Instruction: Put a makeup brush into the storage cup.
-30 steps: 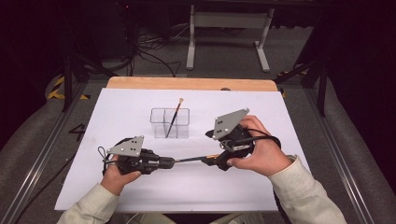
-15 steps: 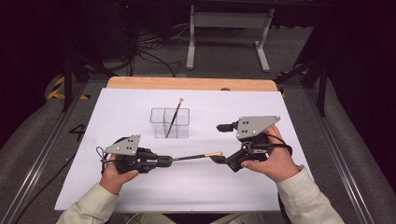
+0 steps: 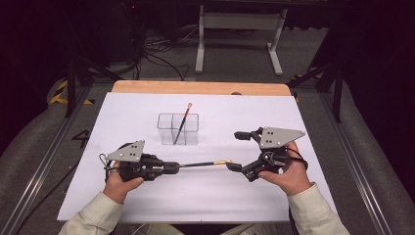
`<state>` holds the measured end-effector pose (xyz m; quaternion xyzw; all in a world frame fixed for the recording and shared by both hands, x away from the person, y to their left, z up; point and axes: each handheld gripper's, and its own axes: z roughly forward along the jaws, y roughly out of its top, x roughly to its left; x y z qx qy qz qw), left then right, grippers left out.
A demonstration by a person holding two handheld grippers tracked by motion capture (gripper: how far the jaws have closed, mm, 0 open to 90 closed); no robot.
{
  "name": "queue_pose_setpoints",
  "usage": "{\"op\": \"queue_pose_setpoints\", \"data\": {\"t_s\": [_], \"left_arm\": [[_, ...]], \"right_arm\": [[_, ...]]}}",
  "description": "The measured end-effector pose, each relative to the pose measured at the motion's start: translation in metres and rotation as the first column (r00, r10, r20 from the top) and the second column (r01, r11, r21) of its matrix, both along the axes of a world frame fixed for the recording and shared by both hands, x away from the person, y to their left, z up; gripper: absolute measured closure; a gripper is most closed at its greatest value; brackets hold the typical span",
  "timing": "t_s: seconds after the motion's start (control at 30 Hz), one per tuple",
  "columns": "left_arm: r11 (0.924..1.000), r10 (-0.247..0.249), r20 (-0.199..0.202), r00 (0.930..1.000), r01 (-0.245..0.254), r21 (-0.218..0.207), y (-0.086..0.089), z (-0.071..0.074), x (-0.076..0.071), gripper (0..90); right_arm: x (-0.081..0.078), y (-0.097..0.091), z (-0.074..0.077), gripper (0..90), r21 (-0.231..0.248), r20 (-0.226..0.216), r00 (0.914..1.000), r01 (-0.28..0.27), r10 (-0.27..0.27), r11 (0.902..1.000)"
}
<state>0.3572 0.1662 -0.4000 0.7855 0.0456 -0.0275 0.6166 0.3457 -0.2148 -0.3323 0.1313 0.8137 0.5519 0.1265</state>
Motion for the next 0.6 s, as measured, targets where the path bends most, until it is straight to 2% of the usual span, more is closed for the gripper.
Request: {"op": "queue_pose_setpoints", "data": {"t_s": [0.23,0.33,0.6], "left_arm": [[0.9998,0.008,-0.002,1.0000,-0.008,-0.020,0.001,0.002,0.000,85.3],[0.9996,0.006,-0.001,1.0000,-0.006,-0.029,0.002,0.003,0.000,85.3],[0.9991,0.007,0.008,0.9999,-0.007,-0.041,0.003,0.005,0.000,85.3]], "right_arm": [[0.000,-0.002,-0.012,8.4,0.043,-0.001,1.0000,0.005,-0.005,0.9990],[0.000,-0.002,-0.017,9.1,0.077,-0.008,1.0000,-0.003,0.004,0.9971],[0.001,0.003,-0.031,13.3,0.096,-0.011,0.9995,-0.027,0.028,0.9951]]}}
